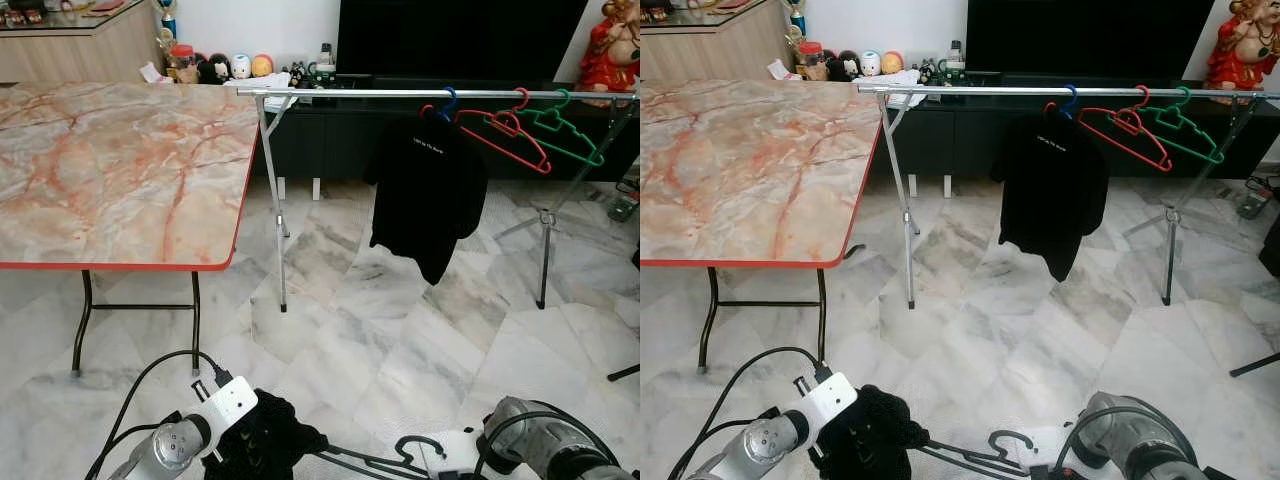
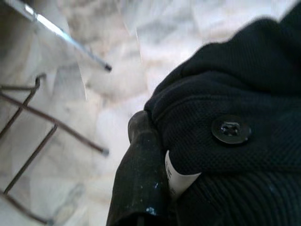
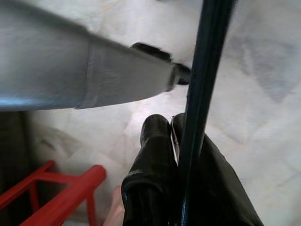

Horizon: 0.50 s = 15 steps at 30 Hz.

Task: Hang hanger

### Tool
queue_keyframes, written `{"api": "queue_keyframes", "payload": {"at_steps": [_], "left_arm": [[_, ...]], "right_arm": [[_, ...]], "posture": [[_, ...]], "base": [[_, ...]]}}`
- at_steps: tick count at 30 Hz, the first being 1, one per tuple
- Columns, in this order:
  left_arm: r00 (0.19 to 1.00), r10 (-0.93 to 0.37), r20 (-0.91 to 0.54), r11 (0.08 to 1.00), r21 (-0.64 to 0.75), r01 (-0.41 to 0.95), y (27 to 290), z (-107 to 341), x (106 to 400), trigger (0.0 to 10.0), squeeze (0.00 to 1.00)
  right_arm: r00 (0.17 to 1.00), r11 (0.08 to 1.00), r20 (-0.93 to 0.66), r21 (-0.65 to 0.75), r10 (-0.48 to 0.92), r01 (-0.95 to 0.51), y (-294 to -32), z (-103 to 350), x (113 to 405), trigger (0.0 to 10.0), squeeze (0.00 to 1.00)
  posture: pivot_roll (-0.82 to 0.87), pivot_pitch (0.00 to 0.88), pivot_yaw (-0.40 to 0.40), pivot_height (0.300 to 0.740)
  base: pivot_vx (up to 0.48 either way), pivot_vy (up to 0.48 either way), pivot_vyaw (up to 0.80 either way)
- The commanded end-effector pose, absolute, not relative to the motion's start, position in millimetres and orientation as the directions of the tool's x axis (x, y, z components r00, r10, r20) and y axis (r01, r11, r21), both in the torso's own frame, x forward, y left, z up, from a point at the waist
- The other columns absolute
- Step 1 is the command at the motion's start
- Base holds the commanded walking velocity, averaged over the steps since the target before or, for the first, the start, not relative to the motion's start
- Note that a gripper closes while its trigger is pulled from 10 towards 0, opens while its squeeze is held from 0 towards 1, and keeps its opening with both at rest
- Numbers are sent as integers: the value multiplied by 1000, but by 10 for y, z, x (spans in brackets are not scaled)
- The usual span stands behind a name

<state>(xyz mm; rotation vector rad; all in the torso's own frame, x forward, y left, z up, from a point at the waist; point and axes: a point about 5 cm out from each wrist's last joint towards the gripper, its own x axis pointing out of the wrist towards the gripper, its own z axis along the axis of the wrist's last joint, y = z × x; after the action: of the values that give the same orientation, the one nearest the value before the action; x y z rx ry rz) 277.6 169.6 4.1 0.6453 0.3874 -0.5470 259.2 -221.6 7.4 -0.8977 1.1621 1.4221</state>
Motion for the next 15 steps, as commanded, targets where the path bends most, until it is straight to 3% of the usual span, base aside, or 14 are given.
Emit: {"api": "queue_keyframes", "payload": {"at_steps": [1,6,9,11,12,15], "left_arm": [[831,-386,-400,709,447,544,1707,220,2866,0,0],[772,-488,-408,630,447,634,1606,286,2855,0,0],[736,-493,-464,572,465,676,1607,226,2817,0,0],[741,-471,-478,571,474,670,1636,190,2798,0,0],[741,-471,-478,571,474,670,1636,190,2798,0,0],[733,-400,-550,538,507,674,1732,85,2754,0,0]], "right_arm": [[-291,10,-945,296,151,-955,-2368,-39,2396,0,0],[-342,-29,-935,340,94,-940,-2362,-155,2258,0,0],[-231,37,-958,240,169,-970,-2268,-156,2357,0,0],[-87,95,-965,114,246,-989,-2188,-90,2517,0,0],[-87,95,-965,114,246,-989,-2188,-90,2517,0,0],[138,265,-914,-35,380,-964,-2070,69,2781,0,0]], "posture": [[67,74,-33,740],[73,71,-33,740],[77,69,-31,740],[74,68,-30,740],[74,68,-30,740],[67,72,-30,740]], "base": [[0,0,0],[0,0,0],[0,0,0],[0,0,0],[0,0,0],[0,0,0]]}}
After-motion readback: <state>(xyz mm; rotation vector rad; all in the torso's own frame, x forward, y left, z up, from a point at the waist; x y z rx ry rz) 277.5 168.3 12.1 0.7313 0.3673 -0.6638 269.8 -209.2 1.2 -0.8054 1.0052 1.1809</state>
